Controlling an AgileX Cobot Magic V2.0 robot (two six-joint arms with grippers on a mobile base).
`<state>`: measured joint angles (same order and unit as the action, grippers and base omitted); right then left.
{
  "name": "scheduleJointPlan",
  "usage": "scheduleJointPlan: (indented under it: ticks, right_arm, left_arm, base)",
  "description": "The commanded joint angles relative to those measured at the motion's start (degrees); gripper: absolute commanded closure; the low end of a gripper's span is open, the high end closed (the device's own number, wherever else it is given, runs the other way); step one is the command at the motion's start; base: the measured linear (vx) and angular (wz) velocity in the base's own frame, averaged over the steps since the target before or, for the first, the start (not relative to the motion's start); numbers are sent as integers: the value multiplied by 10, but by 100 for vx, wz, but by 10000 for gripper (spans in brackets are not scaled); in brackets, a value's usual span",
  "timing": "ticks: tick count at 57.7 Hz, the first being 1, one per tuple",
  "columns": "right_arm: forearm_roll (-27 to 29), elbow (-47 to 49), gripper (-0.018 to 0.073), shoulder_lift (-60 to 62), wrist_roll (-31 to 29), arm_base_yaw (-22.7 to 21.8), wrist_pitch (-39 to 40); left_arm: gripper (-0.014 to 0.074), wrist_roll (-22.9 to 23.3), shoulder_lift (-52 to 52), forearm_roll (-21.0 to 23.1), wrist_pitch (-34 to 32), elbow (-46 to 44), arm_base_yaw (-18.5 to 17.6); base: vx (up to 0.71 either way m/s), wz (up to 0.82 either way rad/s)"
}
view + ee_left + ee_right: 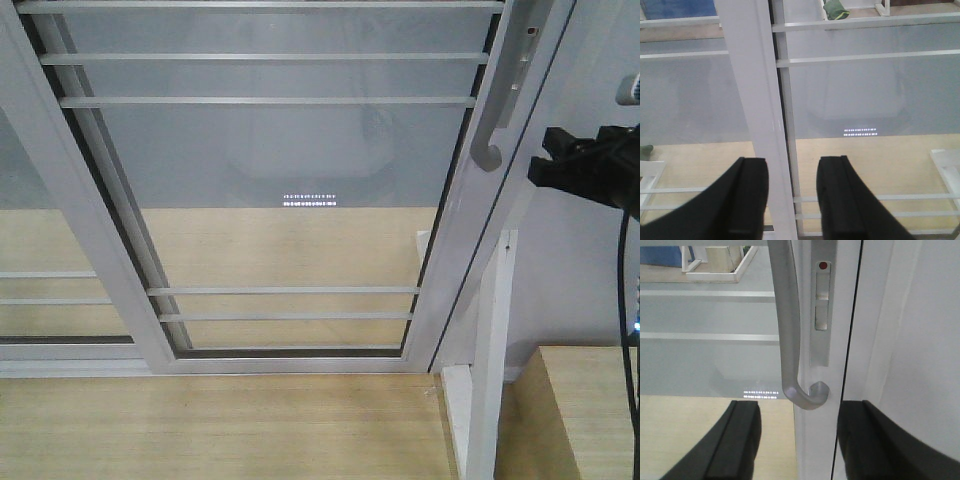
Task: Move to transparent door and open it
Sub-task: 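Reach the right gripper to the door's vertical handle and grasp it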
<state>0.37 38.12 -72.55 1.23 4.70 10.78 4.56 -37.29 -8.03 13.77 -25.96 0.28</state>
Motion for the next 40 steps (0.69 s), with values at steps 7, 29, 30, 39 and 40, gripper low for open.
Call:
scheduleJointPlan:
  ticks: [7, 29, 30, 39, 40]
  right_arm:
    - [-7, 101, 137, -74, 0, 1, 54]
    - [-9, 239, 137, -199, 1, 1, 54]
    - [-9, 243, 137, -204, 1, 1, 54]
    - [-9, 282, 137, -241, 5, 1, 52]
    - [-9, 285, 137, -244, 5, 1, 52]
  left_arm:
    - [208, 5, -2, 1, -36, -20, -2]
    - [208, 5, -2, 1, -26, -20, -2]
    - [208, 5, -2, 1, -26, -20, -2]
    - [208, 5, -2, 1, -26, -20, -2]
    - [208, 5, -2, 1, -26, -20, -2]
  base:
    - [0, 0]
    - [0, 0]
    - [0, 0]
    - [0, 0]
    - [0, 0]
